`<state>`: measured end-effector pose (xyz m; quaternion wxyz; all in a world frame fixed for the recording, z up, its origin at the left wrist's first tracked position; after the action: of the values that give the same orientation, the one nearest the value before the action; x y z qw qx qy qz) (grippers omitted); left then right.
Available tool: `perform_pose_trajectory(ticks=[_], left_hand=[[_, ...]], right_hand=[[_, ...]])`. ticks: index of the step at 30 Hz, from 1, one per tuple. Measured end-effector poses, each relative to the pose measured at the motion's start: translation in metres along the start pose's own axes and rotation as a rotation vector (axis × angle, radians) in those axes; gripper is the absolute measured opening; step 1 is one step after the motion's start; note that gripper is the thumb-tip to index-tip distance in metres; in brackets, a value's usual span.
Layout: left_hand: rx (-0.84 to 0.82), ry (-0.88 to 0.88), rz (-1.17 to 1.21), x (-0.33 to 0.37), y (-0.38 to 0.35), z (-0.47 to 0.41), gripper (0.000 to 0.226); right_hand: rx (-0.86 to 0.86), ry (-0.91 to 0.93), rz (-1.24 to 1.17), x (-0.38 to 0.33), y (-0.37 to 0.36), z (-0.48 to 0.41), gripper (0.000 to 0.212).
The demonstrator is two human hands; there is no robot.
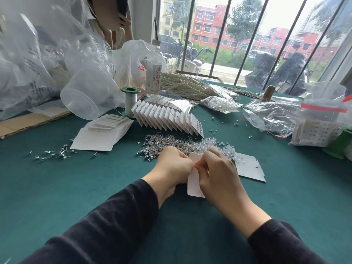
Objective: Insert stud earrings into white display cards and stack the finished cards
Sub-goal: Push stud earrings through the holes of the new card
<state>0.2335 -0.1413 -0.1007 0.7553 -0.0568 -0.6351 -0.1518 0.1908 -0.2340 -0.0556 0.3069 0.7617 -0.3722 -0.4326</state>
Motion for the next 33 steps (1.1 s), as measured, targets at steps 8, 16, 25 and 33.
perform_pose_trajectory(ticks=[8,16,25,33], left_hand=[[-0.047,0.046,0.125,-0.001,0.000,0.000,0.019],[-0.055,0.050,0.152,0.001,-0.001,0.002,0.018],[-0.065,0.019,0.160,0.003,-0.005,0.004,0.014],[-0.073,0.018,0.207,0.006,-0.004,0.008,0.016]], right_hand=[[0.114,-0.037,0.006,0.001,0.014,0.004,0.008],[0.172,-0.048,-0.005,-0.001,0.015,0.005,0.007],[0.169,-0.058,0.011,-0.001,0.010,0.006,0.010],[0.209,-0.041,0.004,-0.002,0.014,0.007,0.008]])
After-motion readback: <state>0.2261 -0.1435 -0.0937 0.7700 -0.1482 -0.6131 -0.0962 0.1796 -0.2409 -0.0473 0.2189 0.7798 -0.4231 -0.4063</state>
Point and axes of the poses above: each hand's wrist, its own z-axis away from the middle knuckle, its own y-axis out of the back of the hand, x = y × z, the point moved 8 cm from there along -z, towards the middle knuckle, and after that the axes turned 7 degrees about -x, right-handed, at the moved point
